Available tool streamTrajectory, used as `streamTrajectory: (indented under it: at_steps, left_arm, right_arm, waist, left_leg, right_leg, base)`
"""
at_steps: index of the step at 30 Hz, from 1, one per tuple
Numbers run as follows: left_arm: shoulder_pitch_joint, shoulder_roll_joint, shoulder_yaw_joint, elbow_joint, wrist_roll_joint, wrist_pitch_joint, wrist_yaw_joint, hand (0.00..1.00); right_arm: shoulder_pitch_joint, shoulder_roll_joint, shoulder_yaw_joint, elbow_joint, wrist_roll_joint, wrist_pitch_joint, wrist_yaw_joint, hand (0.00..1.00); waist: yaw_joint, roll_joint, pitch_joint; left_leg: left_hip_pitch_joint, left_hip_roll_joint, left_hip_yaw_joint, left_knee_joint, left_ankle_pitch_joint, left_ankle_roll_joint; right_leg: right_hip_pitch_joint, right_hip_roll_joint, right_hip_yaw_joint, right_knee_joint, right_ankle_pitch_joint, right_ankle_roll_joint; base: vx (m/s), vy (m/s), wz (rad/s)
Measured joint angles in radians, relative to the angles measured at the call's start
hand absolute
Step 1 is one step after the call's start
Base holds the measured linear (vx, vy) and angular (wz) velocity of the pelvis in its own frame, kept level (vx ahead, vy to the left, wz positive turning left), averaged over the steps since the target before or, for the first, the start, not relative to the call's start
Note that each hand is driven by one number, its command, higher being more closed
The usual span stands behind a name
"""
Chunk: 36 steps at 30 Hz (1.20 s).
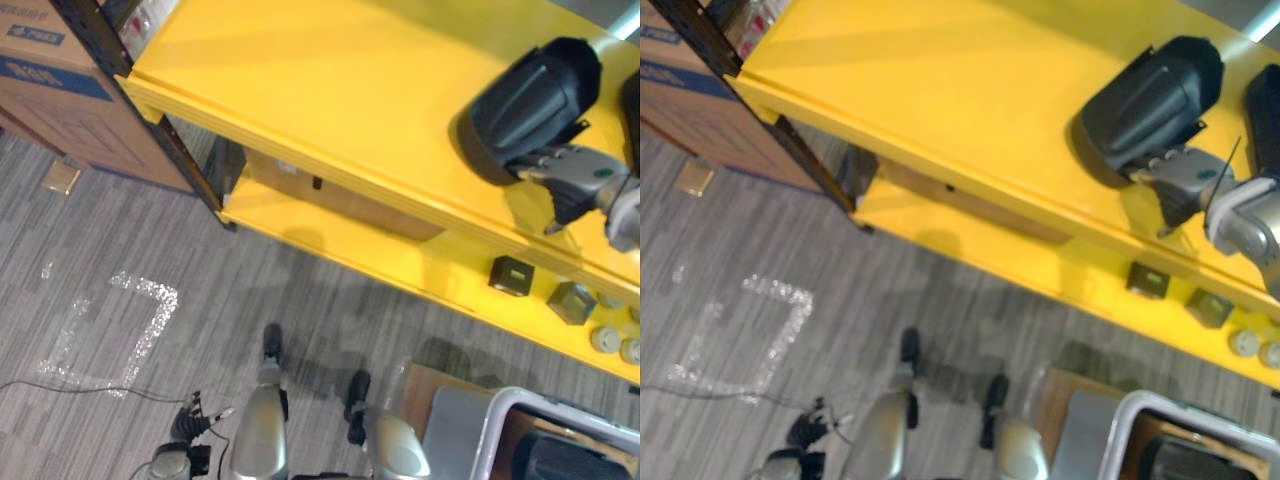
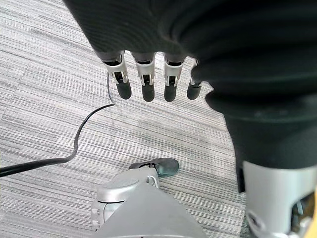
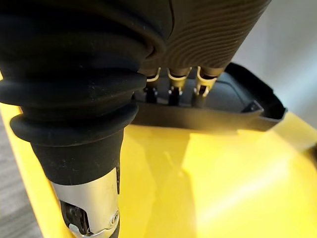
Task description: Walk over and take plastic housings, then place them on the shelf
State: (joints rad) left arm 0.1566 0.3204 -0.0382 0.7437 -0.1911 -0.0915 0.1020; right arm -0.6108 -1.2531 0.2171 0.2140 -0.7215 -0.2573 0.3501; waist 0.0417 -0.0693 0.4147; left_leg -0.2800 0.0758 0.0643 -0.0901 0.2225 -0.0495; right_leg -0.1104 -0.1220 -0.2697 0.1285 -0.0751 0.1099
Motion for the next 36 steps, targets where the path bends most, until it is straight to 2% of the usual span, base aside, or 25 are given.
streamTrajectory:
  at_steps: [5,7,9,11,12,15,16,18,19,21,22,24,25,27,31,33,36]
  left_arm:
    - [0.000,0.017,0.022,-0.016,-0.001,0.000,-0.003,0.00]
    - [0.000,0.023,0.025,-0.018,-0.001,-0.002,-0.003,0.00]
    - [0.001,0.025,0.026,-0.017,-0.001,-0.001,-0.002,0.00]
    - [0.001,0.024,0.025,-0.017,-0.002,-0.002,-0.002,0.00]
    - [0.001,0.022,0.024,-0.017,-0.002,-0.002,0.000,0.00]
    - [0.001,0.019,0.022,-0.017,-0.002,-0.003,0.004,0.00]
    - [0.001,0.017,0.015,-0.017,-0.002,-0.003,0.005,0.00]
    - [0.000,0.008,-0.004,-0.017,-0.003,-0.002,0.008,0.00]
    - [0.000,0.006,-0.021,-0.017,-0.004,-0.002,0.010,0.00]
    - [0.000,-0.009,-0.049,-0.017,-0.006,0.000,0.014,0.00]
    - [0.000,-0.023,-0.064,-0.017,-0.006,0.002,0.014,0.00]
    - [0.000,-0.045,-0.084,-0.016,-0.008,0.006,0.015,0.00]
    - [-0.001,-0.060,-0.088,-0.016,-0.009,0.006,0.020,0.00]
    - [-0.006,-0.098,-0.094,-0.015,-0.010,0.004,0.037,0.00]
    - [-0.009,-0.117,-0.091,-0.003,-0.044,-0.003,0.048,0.00]
    - [-0.015,-0.132,-0.074,0.021,-0.045,-0.005,0.049,0.00]
    - [-0.015,-0.143,-0.063,0.027,-0.046,-0.004,0.049,0.00]
  right_arm:
    - [0.001,-0.010,-0.003,0.012,0.000,0.000,-0.031,0.00]
    - [0.002,-0.010,-0.012,0.017,0.000,-0.001,-0.072,0.00]
    - [0.002,-0.010,-0.032,0.021,0.002,0.001,-0.145,0.00]
    - [0.001,-0.010,-0.038,0.021,0.018,0.014,-0.264,0.00]
    - [-0.002,-0.010,-0.040,0.020,0.063,0.034,-0.408,0.00]
    - [-0.006,-0.008,-0.086,0.019,0.168,0.036,-0.604,0.00]
    - [-0.008,0.003,-0.136,0.018,0.223,0.034,-0.694,0.00]
    - [-0.035,0.060,-0.250,0.020,0.323,0.034,-0.782,0.00]
    - [-0.049,0.094,-0.295,0.020,0.391,0.036,-0.802,0.00]
    - [-0.069,0.170,-0.370,0.033,0.517,0.041,-0.816,0.00]
    - [-0.071,0.219,-0.399,0.039,0.616,0.061,-0.807,0.00]
    - [-0.070,0.291,-0.420,0.053,0.745,0.108,-0.777,0.00]
    - [-0.070,0.326,-0.428,0.065,0.805,0.131,-0.754,0.00]
    - [-0.070,0.408,-0.432,0.086,0.952,0.193,-0.692,0.00]
    - [-0.071,0.491,-0.432,0.107,1.091,0.234,-0.616,0.00]
    - [-0.089,0.518,-0.432,0.137,1.135,0.236,-0.585,0.00]
    - [-0.158,0.534,-0.431,0.210,1.137,0.235,-0.601,0.00]
  waist:
    - [-0.003,0.000,0.000]
    - [-0.004,0.000,0.000]
    - [-0.005,0.000,0.000]
    - [-0.005,-0.001,0.000]
    - [-0.005,-0.001,0.000]
    - [-0.004,-0.001,0.000]
    - [-0.004,-0.001,0.000]
    - [-0.005,0.000,-0.001]
    - [-0.005,0.001,-0.001]
    - [-0.006,0.002,-0.001]
    - [-0.005,0.007,-0.002]
    - [-0.005,0.021,-0.005]
    - [-0.005,0.032,-0.008]
    - [-0.005,0.079,-0.007]
    - [-0.002,0.125,-0.005]
    - [-0.002,0.130,-0.002]
    - [0.000,0.132,-0.002]
  left_leg:
    - [0.000,0.002,0.002,0.000,0.000,0.000]
    - [0.000,0.002,0.002,0.000,0.000,0.000]
    - [0.000,0.001,0.002,0.000,0.000,0.000]
    - [0.000,0.002,0.002,0.000,0.000,0.000]
    - [0.000,0.002,0.002,0.000,0.000,0.000]
    - [0.000,0.001,0.002,0.000,0.000,0.000]
    - [-0.001,0.000,0.002,0.000,0.000,0.000]
    - [-0.001,-0.002,0.002,0.000,0.000,0.000]
    - [-0.001,-0.002,0.002,0.000,0.000,0.000]
    - [-0.001,-0.003,0.001,0.001,0.000,0.000]
    - [-0.001,-0.004,-0.001,0.001,0.001,0.000]
    - [-0.001,-0.007,-0.002,0.002,0.003,0.003]
    - [-0.001,-0.009,-0.003,0.005,0.005,0.004]
    - [0.000,-0.014,-0.005,0.005,0.009,0.009]
    - [0.004,-0.013,-0.006,0.001,0.011,0.011]
    - [0.006,-0.011,-0.006,0.001,0.011,0.011]
    - [0.007,-0.011,-0.009,0.001,0.011,0.010]
  right_leg:
    - [0.000,0.001,0.001,-0.001,0.000,0.000]
    - [0.000,0.000,0.001,-0.001,0.000,0.000]
    - [0.000,0.000,0.001,-0.001,0.000,0.000]
    - [0.000,0.000,0.001,-0.001,0.000,0.000]
    - [0.000,0.000,0.001,-0.002,0.000,0.000]
    - [0.000,0.000,0.001,-0.003,0.001,0.001]
    - [-0.001,-0.001,0.001,-0.004,0.001,0.001]
    - [-0.001,-0.002,0.001,-0.004,0.001,0.001]
    - [-0.001,-0.002,0.001,-0.004,0.001,0.001]
    - [-0.001,-0.002,0.001,-0.004,0.001,0.001]
    - [-0.001,-0.003,0.000,-0.004,0.001,0.001]
    - [-0.001,-0.003,-0.001,-0.002,0.001,0.001]
    - [-0.001,-0.003,-0.001,0.000,0.001,0.001]
    - [0.000,-0.007,-0.002,0.004,0.003,0.004]
    - [0.000,-0.008,-0.001,0.015,0.003,0.005]
    - [0.000,-0.007,-0.001,0.019,0.002,0.005]
    - [-0.001,-0.007,-0.001,0.025,0.001,0.006]
  base:
    - [0.00,0.000,0.00]
    - [0.00,0.000,0.00]
    - [0.00,0.000,0.00]
    - [0.00,0.000,0.00]
    - [0.00,0.000,0.00]
    - [0.00,0.000,0.00]
    - [0.00,0.000,0.00]
    - [0.00,0.000,0.00]
    - [0.00,0.000,0.00]
    - [0.00,0.000,0.00]
    - [0.00,0.000,0.00]
    - [0.00,0.000,0.00]
    - [0.00,0.000,0.00]
    - [0.00,0.000,0.02]
    - [0.00,0.000,0.00]
    - [0.00,0.000,0.00]
    - [0.00,0.000,0.00]
